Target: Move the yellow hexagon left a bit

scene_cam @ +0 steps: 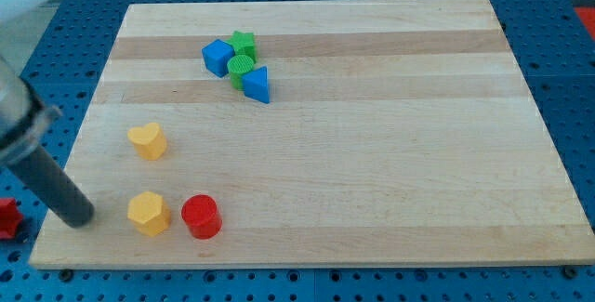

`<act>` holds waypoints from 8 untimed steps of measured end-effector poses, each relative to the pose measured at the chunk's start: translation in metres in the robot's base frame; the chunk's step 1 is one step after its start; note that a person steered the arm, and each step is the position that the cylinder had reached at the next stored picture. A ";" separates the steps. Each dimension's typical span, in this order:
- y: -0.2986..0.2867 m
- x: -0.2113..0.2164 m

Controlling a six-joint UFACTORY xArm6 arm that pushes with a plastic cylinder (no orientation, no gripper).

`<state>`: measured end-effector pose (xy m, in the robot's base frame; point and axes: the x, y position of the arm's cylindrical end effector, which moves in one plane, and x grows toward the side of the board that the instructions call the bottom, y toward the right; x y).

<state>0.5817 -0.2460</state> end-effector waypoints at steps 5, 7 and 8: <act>0.177 -0.107; 0.144 -0.147; 0.107 -0.165</act>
<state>0.4165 -0.1389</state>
